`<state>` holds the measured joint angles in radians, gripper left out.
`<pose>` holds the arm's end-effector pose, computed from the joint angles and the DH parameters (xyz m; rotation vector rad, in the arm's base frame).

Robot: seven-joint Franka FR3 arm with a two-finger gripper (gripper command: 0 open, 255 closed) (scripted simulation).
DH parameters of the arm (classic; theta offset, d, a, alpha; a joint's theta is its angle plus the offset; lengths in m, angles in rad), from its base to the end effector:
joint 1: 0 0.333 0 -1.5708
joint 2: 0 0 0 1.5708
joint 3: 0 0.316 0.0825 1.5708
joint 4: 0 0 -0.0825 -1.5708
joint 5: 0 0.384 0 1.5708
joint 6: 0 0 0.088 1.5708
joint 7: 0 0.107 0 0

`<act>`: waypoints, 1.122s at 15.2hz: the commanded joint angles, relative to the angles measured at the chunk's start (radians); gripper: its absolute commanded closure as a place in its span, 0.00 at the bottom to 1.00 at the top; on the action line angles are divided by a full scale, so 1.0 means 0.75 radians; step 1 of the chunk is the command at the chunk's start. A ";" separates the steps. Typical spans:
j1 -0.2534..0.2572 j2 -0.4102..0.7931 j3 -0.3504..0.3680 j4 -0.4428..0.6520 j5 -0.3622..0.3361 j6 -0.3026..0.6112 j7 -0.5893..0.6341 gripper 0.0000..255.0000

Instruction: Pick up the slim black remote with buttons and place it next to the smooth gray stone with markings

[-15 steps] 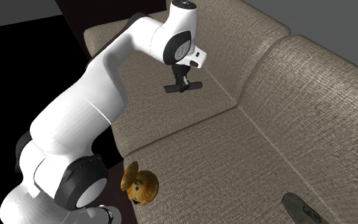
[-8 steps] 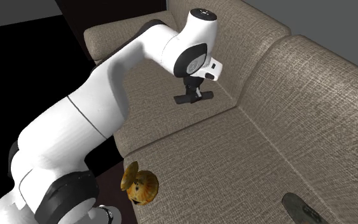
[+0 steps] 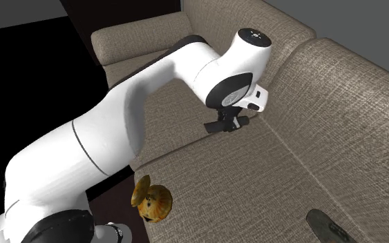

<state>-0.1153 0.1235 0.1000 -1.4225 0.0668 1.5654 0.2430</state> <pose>0.5925 -0.0059 0.6238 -3.0352 0.3940 -0.0167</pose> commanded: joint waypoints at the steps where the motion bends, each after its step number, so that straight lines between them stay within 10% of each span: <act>1: -0.035 0.001 -0.026 0.009 0.004 -0.012 -0.062 1.00; 17: -0.329 0.220 -0.218 0.322 0.044 -0.145 -0.531 1.00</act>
<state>-0.3481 0.2690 -0.0569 -1.2028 0.0967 1.4646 -0.1347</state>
